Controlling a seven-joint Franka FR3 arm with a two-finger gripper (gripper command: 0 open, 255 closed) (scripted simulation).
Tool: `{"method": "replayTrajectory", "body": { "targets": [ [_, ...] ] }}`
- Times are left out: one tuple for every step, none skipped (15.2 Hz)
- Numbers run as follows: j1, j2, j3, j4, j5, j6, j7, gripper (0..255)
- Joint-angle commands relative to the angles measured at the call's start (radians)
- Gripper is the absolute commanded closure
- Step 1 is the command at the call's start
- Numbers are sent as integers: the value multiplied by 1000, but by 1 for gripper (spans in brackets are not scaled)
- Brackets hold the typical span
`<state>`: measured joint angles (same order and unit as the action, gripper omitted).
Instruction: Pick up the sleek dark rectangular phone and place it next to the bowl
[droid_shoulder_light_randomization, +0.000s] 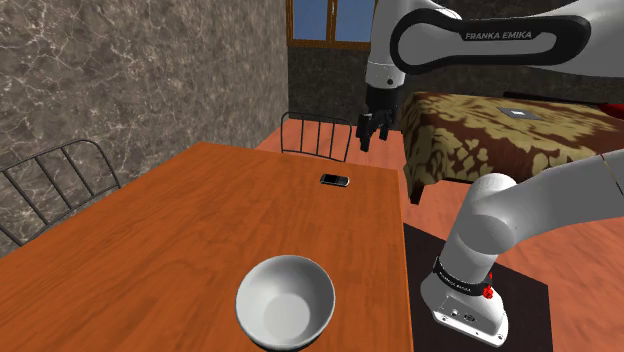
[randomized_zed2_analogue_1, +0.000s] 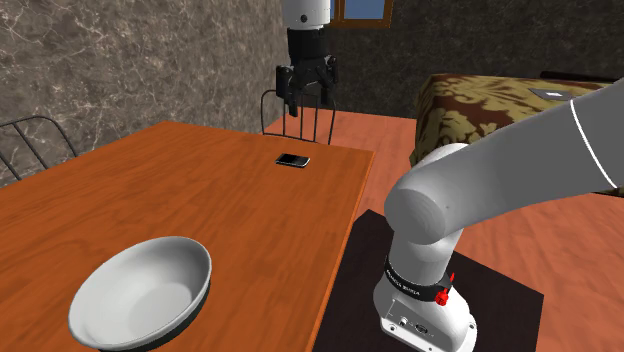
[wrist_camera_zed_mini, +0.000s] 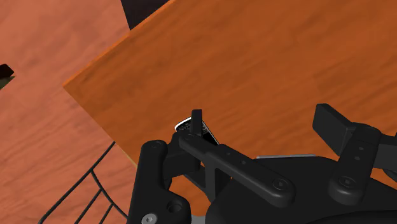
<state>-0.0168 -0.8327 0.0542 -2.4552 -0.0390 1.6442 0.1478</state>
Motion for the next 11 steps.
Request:
{"method": "replayTrajectory", "body": {
  "targets": [
    [0, 0, 0, 0, 0, 0, 0, 0],
    [-1, 16, -17, -16, -8, 32, -24, 0],
    [-3, 34, -34, -30, -16, 65, -48, 0],
    [-4, 54, -51, -42, -24, 98, -72, 0],
    [-5, 76, -68, -53, -31, 131, -97, 0],
    [-7, 100, -85, -62, -38, 164, -121, 0],
    [-7, 125, -102, -70, -44, 197, -144, 0],
    [-8, 152, -119, -76, -50, 230, -169, 0],
    [-8, 182, -135, -80, -54, 264, -193, 0],
    [-8, 212, -152, -82, -58, 297, -217, 0],
    [-8, 244, -168, -83, -61, 329, -241, 0]
  ]
}}
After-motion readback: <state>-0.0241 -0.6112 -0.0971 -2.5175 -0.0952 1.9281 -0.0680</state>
